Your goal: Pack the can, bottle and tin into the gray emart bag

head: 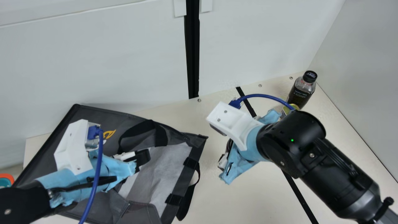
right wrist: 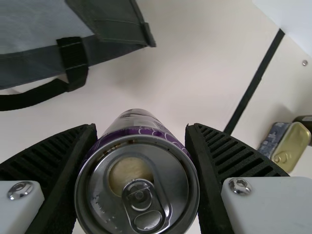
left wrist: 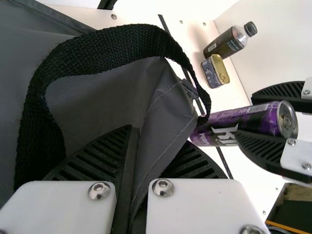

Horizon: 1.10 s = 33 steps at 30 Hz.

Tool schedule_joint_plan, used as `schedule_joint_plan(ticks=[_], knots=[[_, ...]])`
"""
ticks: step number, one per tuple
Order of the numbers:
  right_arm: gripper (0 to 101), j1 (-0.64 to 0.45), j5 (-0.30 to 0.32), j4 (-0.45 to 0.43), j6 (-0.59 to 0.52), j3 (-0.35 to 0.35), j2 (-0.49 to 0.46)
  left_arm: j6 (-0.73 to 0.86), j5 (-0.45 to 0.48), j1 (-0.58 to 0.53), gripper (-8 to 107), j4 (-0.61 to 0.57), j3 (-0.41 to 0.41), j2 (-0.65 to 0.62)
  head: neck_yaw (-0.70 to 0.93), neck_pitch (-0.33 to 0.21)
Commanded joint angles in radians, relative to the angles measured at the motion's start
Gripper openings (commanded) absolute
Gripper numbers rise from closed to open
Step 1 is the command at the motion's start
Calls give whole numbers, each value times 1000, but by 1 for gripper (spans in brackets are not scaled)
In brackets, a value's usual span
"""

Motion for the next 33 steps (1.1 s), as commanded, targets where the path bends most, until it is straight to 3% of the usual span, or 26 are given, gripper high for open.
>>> schedule_joint_plan(ticks=[1,19,25,33], knots=[[0,12,0,3,1,3,-3,0,0,0,10,0,0,0,-1,-23],[0,120,-7,57,34,-14,-20,0,0,0,10,0,0,0,-1,-23],[0,120,-64,101,40,3,-37,0,0,0,10,0,0,0,-1,-23],[0,117,-190,171,21,63,-76,0,0,0,10,0,0,0,-1,-23]])
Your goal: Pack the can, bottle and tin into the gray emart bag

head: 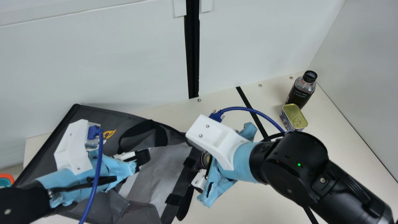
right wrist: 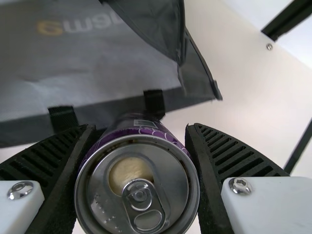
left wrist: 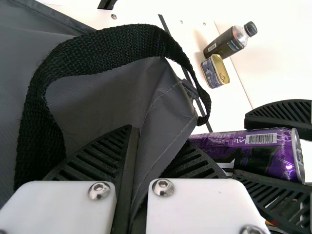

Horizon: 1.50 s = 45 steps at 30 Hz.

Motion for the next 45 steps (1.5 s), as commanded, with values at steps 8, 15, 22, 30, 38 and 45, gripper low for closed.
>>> schedule_joint_plan(ticks=[8,15,22,30,38,45], knots=[[0,-7,-163,83,-47,85,-40,0,0,0,10,0,0,0,-1,-23],[0,-11,-266,154,-100,147,-62,0,0,0,10,0,0,0,-1,-23],[0,-7,-379,231,-182,227,-85,0,0,0,10,0,0,0,-1,-23],[0,5,-526,319,-289,324,-103,0,0,0,10,0,0,0,-1,-23],[0,24,-680,417,-398,407,-100,0,0,0,10,0,0,0,-1,-23],[0,56,-799,511,-499,456,-78,0,0,0,10,0,0,0,-1,-23]])
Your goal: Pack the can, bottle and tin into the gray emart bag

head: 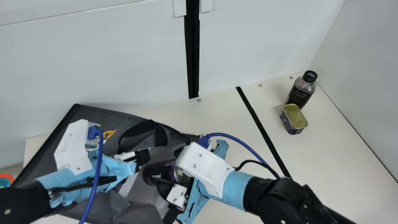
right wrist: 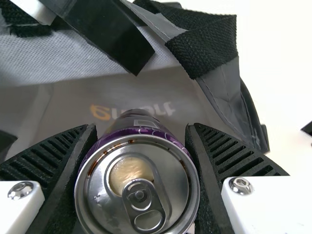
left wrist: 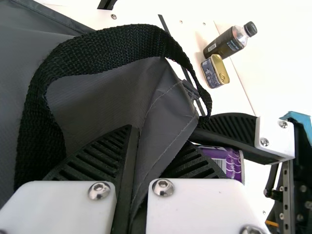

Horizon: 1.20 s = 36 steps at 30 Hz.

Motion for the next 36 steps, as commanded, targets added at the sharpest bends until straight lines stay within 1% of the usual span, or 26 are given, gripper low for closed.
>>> schedule_joint_plan(ticks=[1,5,9,17,22,27,36], knots=[[0,8,-42,32,-34,10,6,0,0,0,10,0,0,0,-1,-23],[0,27,-91,85,-83,25,22,0,0,0,10,0,0,0,-1,-23],[0,44,-127,132,-124,32,39,0,0,0,10,0,0,0,-1,-23],[0,62,-158,224,-201,22,78,0,0,0,10,0,0,0,-1,-23],[0,61,-156,284,-257,5,105,0,0,0,10,0,0,0,-1,-23],[0,48,-139,360,-333,-21,137,0,0,0,10,0,0,0,-1,-23],[0,-17,-70,558,-545,-74,207,0,0,0,10,0,0,0,-1,-23]])
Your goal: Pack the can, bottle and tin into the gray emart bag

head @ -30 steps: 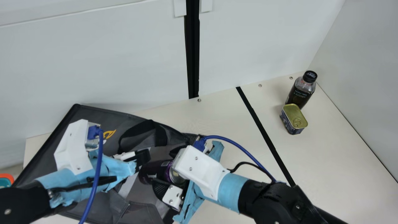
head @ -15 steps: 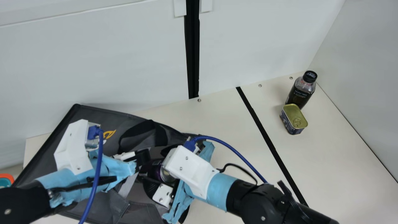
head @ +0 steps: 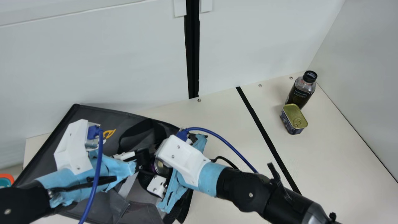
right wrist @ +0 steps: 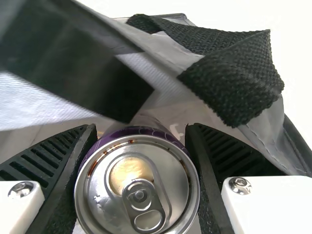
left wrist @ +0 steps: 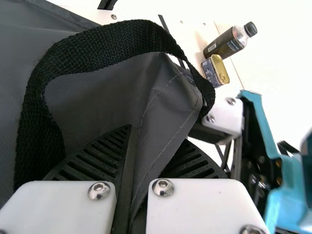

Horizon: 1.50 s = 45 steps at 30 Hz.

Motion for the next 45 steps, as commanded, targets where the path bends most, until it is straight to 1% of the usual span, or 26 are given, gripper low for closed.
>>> schedule_joint_plan(ticks=[1,4,11,16,24,31,38,45], knots=[[0,-18,23,76,-86,-8,15,0,0,0,10,0,0,0,-1,-23],[0,-45,49,147,-166,-17,39,0,0,0,10,0,0,0,-1,-23],[23,-97,96,296,-340,-18,87,0,0,0,10,0,0,0,-1,-23],[40,-112,111,373,-431,-9,108,0,0,0,10,0,0,0,-1,-23],[67,-115,114,447,-514,13,119,0,0,0,10,0,0,0,-1,-23],[90,-110,106,460,-527,25,116,0,0,0,10,0,0,0,-1,-23],[91,-102,90,442,-505,32,104,0,0,0,10,0,0,0,-1,-23],[91,-92,72,387,-442,44,74,0,0,0,10,0,0,0,-1,-23]])
